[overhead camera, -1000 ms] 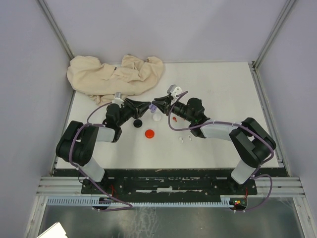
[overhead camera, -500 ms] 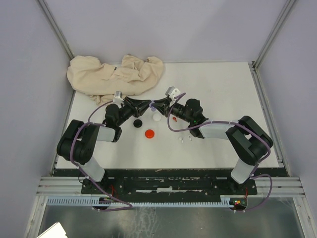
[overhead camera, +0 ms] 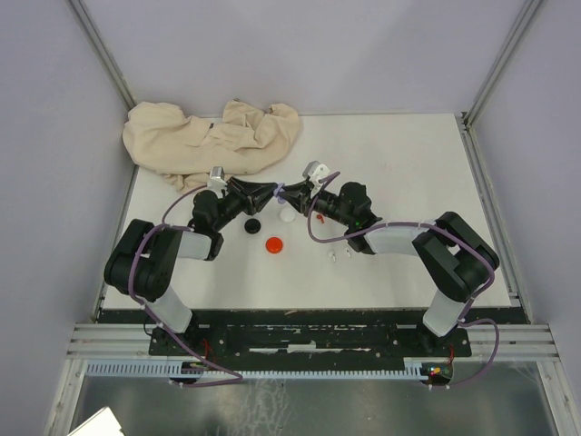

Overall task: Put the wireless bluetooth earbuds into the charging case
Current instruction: Place the earbud in the charging case, then pick up the earbud from the center of the board.

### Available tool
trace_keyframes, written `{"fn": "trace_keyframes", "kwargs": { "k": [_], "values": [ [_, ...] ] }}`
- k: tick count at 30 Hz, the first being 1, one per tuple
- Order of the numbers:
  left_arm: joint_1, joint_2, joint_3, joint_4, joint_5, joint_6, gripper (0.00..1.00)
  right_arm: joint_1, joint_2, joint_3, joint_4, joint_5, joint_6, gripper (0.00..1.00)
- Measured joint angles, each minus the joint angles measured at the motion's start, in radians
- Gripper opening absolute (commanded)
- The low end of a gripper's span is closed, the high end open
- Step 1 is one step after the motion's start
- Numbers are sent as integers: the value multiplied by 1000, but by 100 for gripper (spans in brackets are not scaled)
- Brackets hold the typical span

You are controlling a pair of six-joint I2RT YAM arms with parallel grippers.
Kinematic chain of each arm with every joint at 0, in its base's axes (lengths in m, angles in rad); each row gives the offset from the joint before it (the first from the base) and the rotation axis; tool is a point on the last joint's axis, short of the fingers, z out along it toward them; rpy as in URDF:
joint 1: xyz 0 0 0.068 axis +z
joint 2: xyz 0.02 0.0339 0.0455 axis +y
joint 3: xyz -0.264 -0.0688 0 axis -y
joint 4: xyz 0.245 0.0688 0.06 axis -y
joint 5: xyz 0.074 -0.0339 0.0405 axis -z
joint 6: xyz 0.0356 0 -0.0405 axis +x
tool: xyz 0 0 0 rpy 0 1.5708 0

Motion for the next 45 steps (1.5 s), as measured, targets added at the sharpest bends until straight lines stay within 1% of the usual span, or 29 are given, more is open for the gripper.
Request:
{"fn": "trace_keyframes", "kwargs": {
  "k": [7,8,10,13,18,29,33,35,37,39,41,42,43,45],
  "values": [
    [0,0,0,0,0,0,3,0,0,-13,-6,0,-15,2],
    [0,0,0,0,0,0,3,0,0,-13,-8,0,-15,4],
    [0,0,0,0,0,0,3,0,0,-13,-9,0,-15,12],
    [0,0,0,0,0,0,3,0,0,-13,-15,0,-15,26],
    [0,0,0,0,0,0,3,0,-2,-13,-32,0,-14,41],
    [0,20,0,17,0,0,3,0,-58,-14,-65,11,2,54],
    [0,46,0,24,0,0,3,-9,-132,-15,-97,50,26,58],
    [0,56,0,30,0,0,3,-22,-171,-14,-127,69,39,63],
    [1,66,0,43,0,-1,3,-43,-211,0,-200,117,56,64],
    [1,72,0,47,0,-2,3,-62,-224,75,-363,200,74,64],
    [3,75,0,51,1,-3,3,-78,-194,233,-596,286,85,64],
    [3,76,0,53,2,-3,3,-87,-157,353,-731,330,89,64],
    [3,76,0,53,3,-3,3,-96,-117,456,-828,369,90,64],
    [5,76,0,54,8,-3,3,-111,-55,595,-976,421,91,65]
  ]
}}
